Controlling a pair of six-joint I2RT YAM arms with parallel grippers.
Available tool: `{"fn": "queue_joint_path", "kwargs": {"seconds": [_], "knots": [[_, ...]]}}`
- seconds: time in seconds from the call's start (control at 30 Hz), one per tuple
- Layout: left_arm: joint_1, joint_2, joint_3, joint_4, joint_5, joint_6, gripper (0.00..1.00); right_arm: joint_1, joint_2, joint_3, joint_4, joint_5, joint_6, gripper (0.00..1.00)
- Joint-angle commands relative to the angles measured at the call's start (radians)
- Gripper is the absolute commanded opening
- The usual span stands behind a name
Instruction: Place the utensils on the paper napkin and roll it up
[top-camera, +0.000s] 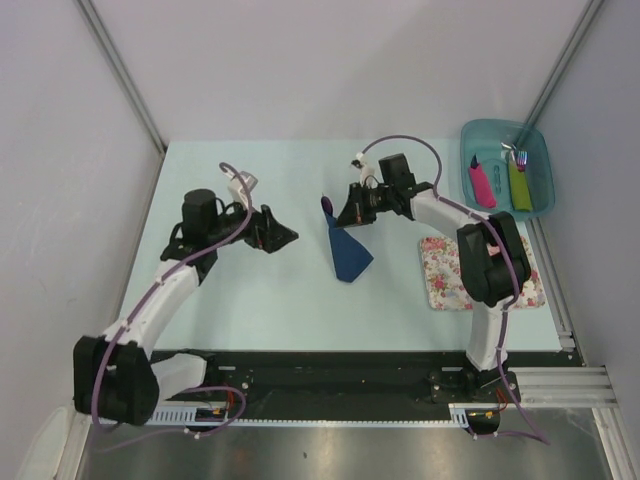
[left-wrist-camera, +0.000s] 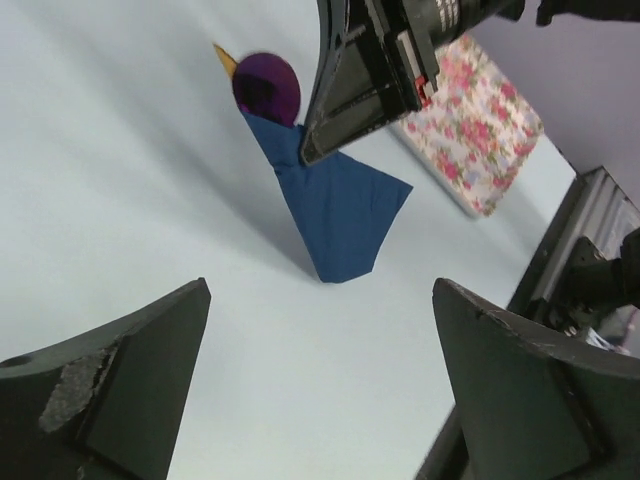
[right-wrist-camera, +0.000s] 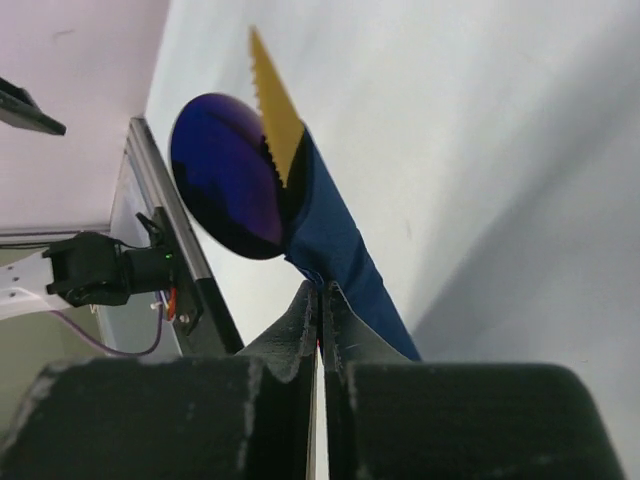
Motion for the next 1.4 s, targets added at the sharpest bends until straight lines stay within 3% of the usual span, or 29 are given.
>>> {"fn": "queue_joint_path", "kwargs": {"seconds": [0.0, 0.07, 0.13, 0.23, 0.43, 0.6, 0.9, 1.2, 1.37], "knots": [[0.016, -0.195, -0.047, 0.179, 0.005, 0.038, 1.0, 0.006, -0.159, 0.023, 0.043, -0.08, 0.0, 0.0], [0.016, -0.273, -0.061, 0.199, -0.015, 0.035, 1.0, 0.011, -0.213, 0.036, 0.023, -0.094, -0.026, 0.0], [0.016, -0.301, -0.035, 0.106, -0.025, 0.097, 1.0, 0.018, -0.268, 0.052, -0.018, -0.106, -0.075, 0.0], [0.028, -0.323, 0.005, 0.008, 0.109, 0.164, 1.0, 0.04, -0.328, 0.112, -0.109, -0.131, -0.128, 0.0], [0.022, -0.324, 0.008, 0.178, 0.284, 0.018, 0.9, 0.117, -0.44, 0.196, -0.218, -0.12, -0.242, 0.0], [-0.025, -0.33, 0.011, 0.274, 0.289, -0.063, 0.85, 0.202, -0.546, 0.198, -0.229, -0.057, -0.285, 0.0], [-0.209, -0.324, 0.002, 0.281, 0.22, -0.096, 0.84, 0.328, -0.632, 0.182, -0.249, 0.078, -0.34, 0.0], [-0.295, -0.293, 0.0, 0.382, 0.215, -0.194, 0.69, 0.417, -0.646, 0.173, -0.239, 0.225, -0.369, 0.0], [-0.301, -0.295, -0.003, 0.373, 0.177, -0.189, 0.48, 0.426, -0.654, 0.165, -0.224, 0.317, -0.369, 0.0]]}}
